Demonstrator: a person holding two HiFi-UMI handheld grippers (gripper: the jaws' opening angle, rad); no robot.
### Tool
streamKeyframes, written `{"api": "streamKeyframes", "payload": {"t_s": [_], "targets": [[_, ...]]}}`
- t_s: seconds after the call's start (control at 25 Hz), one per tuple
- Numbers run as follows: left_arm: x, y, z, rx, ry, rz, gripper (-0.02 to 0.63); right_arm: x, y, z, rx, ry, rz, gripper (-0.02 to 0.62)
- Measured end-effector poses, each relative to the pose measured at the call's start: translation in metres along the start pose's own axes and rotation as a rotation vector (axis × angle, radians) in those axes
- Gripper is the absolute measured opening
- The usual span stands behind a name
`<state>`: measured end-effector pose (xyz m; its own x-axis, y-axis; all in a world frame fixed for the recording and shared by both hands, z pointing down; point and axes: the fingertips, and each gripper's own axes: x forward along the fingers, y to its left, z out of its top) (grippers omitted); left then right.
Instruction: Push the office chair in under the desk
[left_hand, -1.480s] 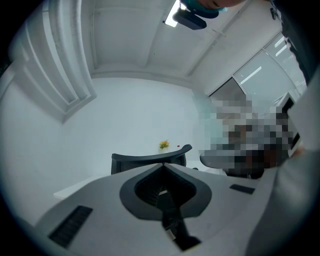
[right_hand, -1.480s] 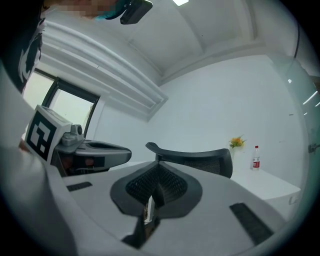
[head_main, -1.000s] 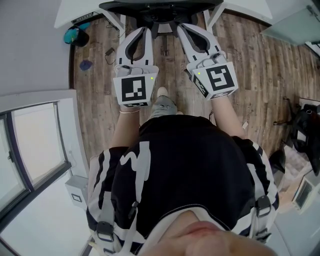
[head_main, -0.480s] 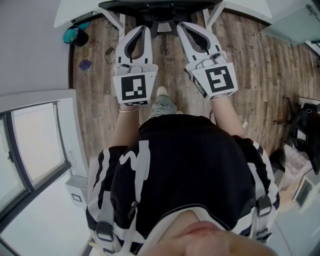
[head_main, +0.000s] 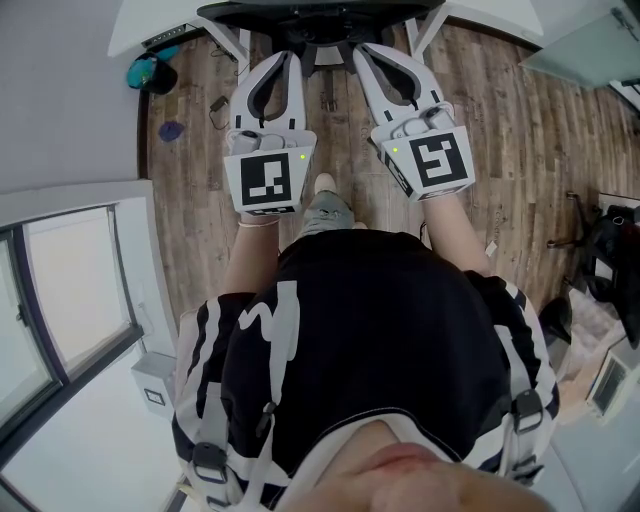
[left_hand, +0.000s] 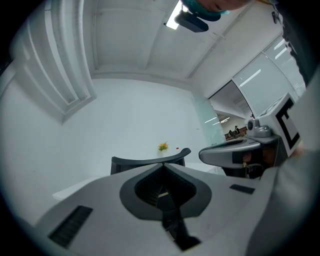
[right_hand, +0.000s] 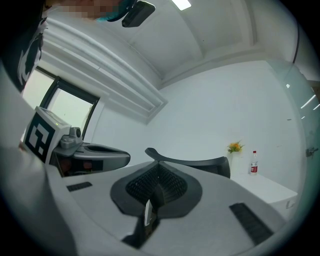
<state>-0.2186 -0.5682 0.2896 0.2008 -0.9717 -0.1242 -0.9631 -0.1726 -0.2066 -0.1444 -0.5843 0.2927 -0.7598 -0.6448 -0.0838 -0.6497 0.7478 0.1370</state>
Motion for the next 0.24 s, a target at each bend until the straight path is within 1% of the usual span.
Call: {"api": "streamKeyframes", "payload": {"t_s": [0.24], "targets": [[0.0003, -0.0014, -0.0036, 0.017, 0.005, 0.0, 0.009, -0.0004, 0.0014, -0.0014, 0.008, -0.004, 0.003, 0.009]]}}
